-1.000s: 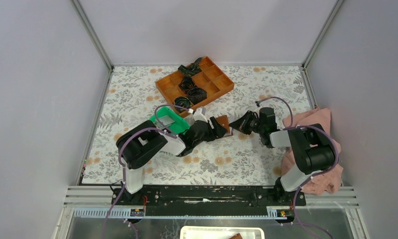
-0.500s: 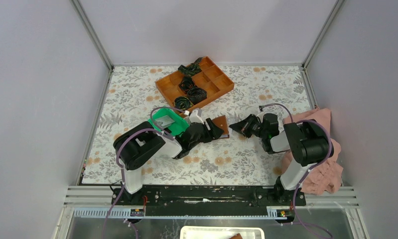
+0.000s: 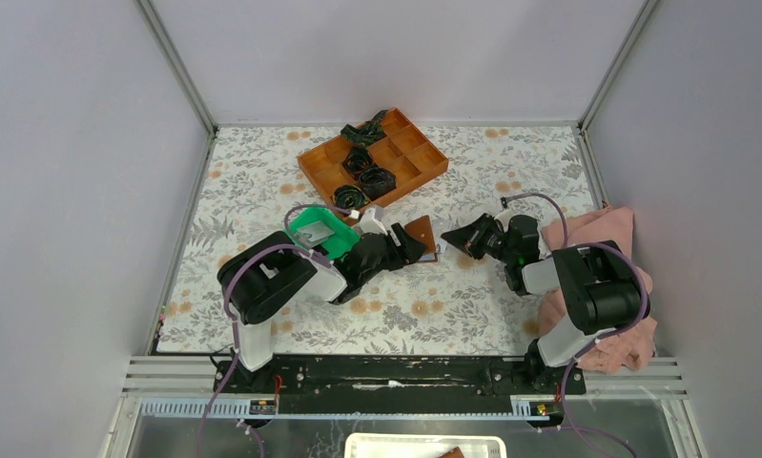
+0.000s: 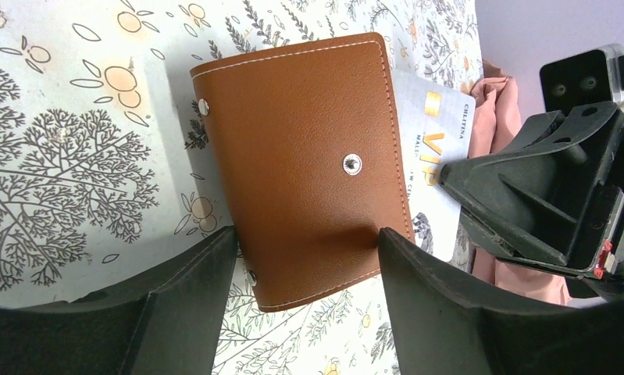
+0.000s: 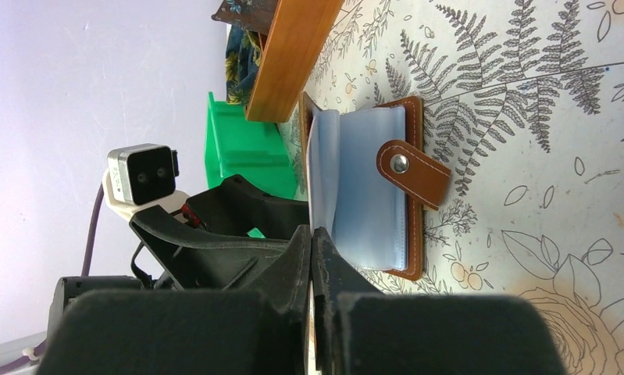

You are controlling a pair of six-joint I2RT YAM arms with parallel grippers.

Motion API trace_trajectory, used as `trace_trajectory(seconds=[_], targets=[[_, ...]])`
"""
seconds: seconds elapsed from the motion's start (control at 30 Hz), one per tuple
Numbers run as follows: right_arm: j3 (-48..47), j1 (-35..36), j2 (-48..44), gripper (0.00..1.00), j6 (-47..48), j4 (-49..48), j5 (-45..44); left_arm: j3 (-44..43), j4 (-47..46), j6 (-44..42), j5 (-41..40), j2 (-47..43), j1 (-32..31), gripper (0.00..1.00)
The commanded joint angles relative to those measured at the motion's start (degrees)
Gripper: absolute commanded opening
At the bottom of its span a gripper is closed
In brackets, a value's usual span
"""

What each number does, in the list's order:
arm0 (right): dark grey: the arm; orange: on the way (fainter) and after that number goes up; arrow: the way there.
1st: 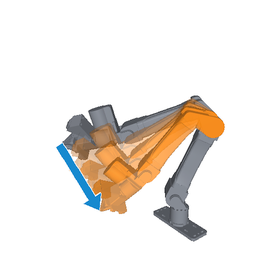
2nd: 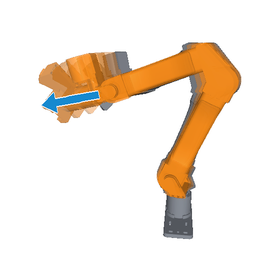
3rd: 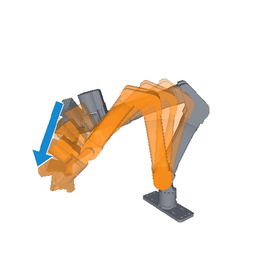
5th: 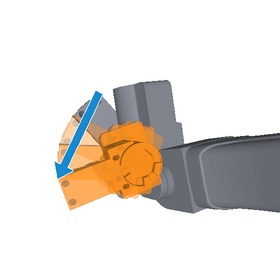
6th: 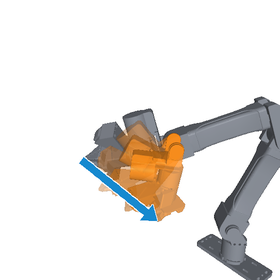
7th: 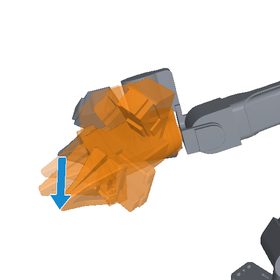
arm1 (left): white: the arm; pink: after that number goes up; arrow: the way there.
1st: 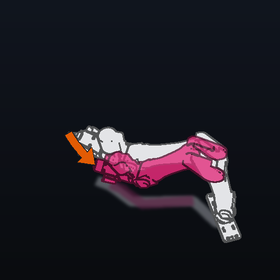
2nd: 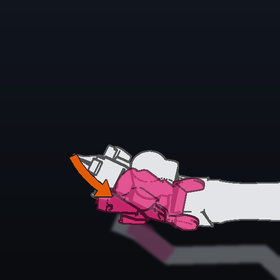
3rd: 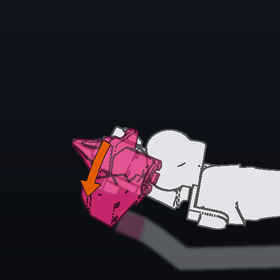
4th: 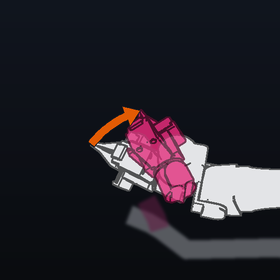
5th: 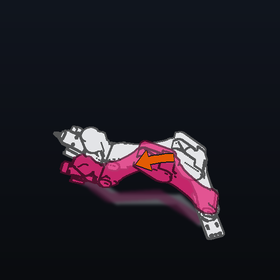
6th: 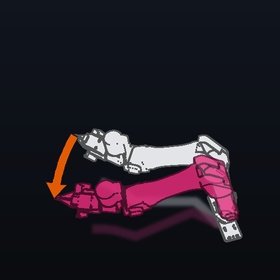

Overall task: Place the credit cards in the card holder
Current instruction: Open the card holder at the center of the board.

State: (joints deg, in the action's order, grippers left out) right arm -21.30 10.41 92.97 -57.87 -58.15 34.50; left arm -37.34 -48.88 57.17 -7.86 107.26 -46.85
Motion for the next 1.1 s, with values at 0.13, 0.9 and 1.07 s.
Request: trace_trajectory(seconds=[0.13,0.9,1.07], targets=[[0.1,0.2,2.0,0.00,-1.4,-6.2,3.6,1.2,-7.0,-0.5,2.8,2.1,0.8,0.73],[-10.7,0.2,-14.4,0.00,22.3,40.3,-16.1,-8.1,1.2,-2.8,7.4,6.5,1.8,0.74],[-11.8,0.4,-11.7,0.00,22.9,41.0,-15.7,-7.9,2.3,-3.6,7.3,5.8,1.9,0.74]])
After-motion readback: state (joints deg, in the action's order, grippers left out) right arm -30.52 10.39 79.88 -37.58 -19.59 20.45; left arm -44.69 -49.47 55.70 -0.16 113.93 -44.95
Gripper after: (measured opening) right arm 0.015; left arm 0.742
